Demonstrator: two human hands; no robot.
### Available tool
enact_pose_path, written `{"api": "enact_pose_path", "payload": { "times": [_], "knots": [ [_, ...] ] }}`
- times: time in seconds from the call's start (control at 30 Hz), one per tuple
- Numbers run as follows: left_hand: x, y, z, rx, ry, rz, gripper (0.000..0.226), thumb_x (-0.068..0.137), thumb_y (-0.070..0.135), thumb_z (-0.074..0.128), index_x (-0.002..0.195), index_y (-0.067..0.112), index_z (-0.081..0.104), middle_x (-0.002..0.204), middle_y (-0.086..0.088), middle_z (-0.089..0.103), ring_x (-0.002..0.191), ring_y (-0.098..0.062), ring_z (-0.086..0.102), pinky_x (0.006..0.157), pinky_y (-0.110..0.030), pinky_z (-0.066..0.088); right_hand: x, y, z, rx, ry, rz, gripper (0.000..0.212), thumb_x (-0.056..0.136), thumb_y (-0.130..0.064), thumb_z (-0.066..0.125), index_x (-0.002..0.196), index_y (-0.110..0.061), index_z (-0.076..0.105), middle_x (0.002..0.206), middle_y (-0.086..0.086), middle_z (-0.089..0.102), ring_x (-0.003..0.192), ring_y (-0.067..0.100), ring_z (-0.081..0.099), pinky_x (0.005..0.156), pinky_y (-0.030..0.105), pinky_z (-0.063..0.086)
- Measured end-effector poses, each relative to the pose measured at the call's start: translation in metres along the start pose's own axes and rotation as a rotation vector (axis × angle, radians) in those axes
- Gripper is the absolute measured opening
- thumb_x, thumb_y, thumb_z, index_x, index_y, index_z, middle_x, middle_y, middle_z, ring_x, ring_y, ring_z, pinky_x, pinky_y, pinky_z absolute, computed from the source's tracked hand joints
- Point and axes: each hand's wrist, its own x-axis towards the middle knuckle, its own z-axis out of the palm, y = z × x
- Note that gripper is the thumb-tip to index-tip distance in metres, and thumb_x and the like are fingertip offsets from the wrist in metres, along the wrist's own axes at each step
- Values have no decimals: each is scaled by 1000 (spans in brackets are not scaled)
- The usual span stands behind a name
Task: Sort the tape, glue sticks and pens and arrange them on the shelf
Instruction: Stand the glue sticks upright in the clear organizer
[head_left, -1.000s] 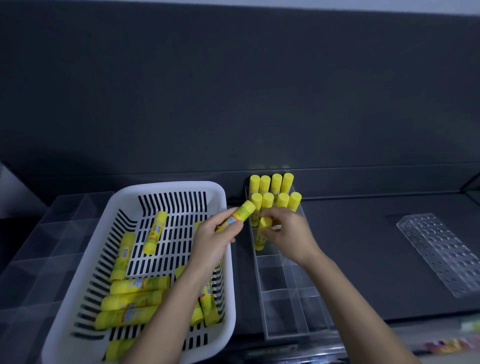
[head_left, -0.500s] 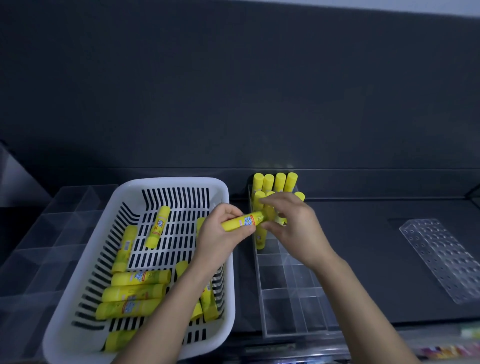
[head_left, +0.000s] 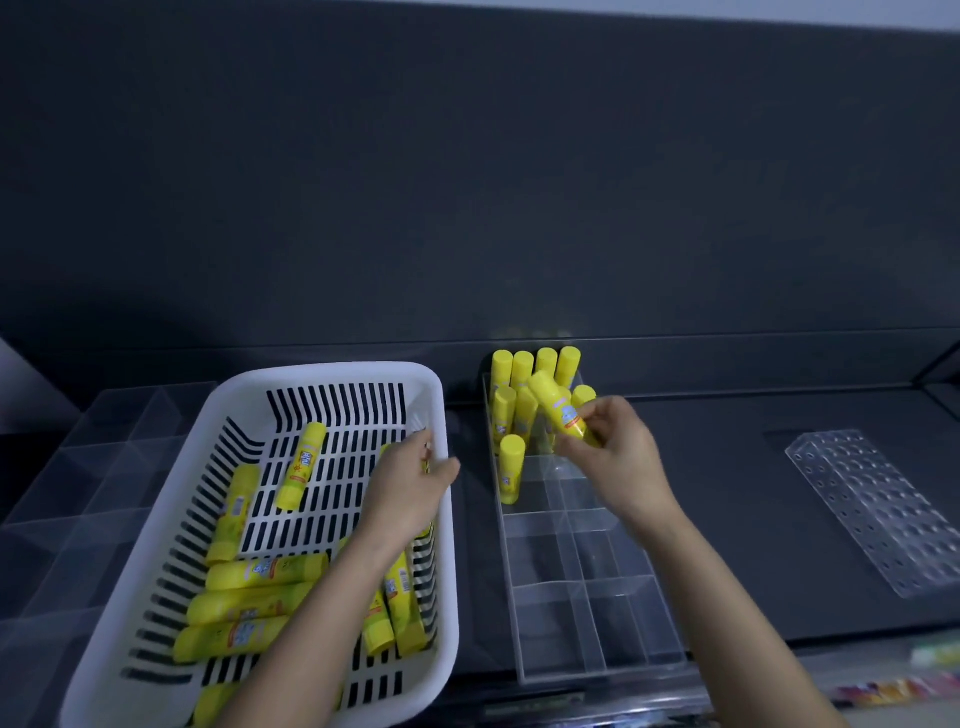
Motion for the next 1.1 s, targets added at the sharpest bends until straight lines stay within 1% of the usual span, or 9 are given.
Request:
{"api": "enact_pose_path", "payload": {
  "times": [0.07,0.17,0.3,0.43,0.57,0.7,0.8,1.0,1.1],
  "knots": [
    [0,0,4,-16,27,7,6,92,16,57,96,19,59,93,-9,64,88,-30,64,79,-46,51,-2,3,5,32,-59,40,25,78,-5,70,92,-12,51,95,8,68,84,19,65,73,27,50],
    [0,0,8,-32,33,-13,16,92,16,57,107,13,63,90,0,62,87,-23,64,80,-44,53,-6,8,12,262,-135,122,17,87,-6,61,102,-9,55,100,13,67,87,26,65,83,39,52],
    [2,3,12,-28,48,0,17,92,16,58,107,8,62,101,-11,65,90,-24,64,81,-43,52,-4,6,9,618,-211,273,15,94,-14,51,99,-16,64,88,3,69,74,10,56,72,27,42],
    [5,3,10,18,30,35,15,92,19,58,101,8,62,103,-14,67,88,-21,62,78,-38,51,-1,4,6,752,-330,251,16,86,-3,53,96,-5,64,96,11,71,89,16,69,67,24,53],
    [4,-2,6,52,4,95,21,92,23,59,104,8,65,99,-8,68,85,-13,62,63,-12,44,4,6,7,333,-222,134,27,73,4,64,99,-4,59,96,10,71,87,20,69,69,32,58],
    [2,-5,6,31,29,124,23,89,25,63,105,8,66,80,4,64,69,6,60,58,-8,41,6,7,8,-163,-179,-3,23,68,-2,69,87,-11,59,84,4,66,79,20,63,70,36,54],
    [0,-7,9,-4,14,147,26,87,22,67,109,8,67,70,22,53,64,23,52,58,1,39,8,8,11,-339,-208,-116,20,68,-6,71,81,-11,57,81,3,63,76,24,59,66,35,50],
    [0,-8,9,-3,-9,158,36,87,27,67,121,14,63,78,26,52,68,27,50,58,3,38,13,16,17,-494,-285,-154,24,72,-2,65,77,-22,52,79,3,60,73,23,55,53,23,39],
    [1,-8,6,19,-47,153,38,88,30,67,123,16,61,85,24,56,71,25,52,60,3,38,15,17,15,-450,-268,-140,31,71,-2,67,95,-21,62,92,-2,61,82,18,56,60,23,39]
  ]
}}
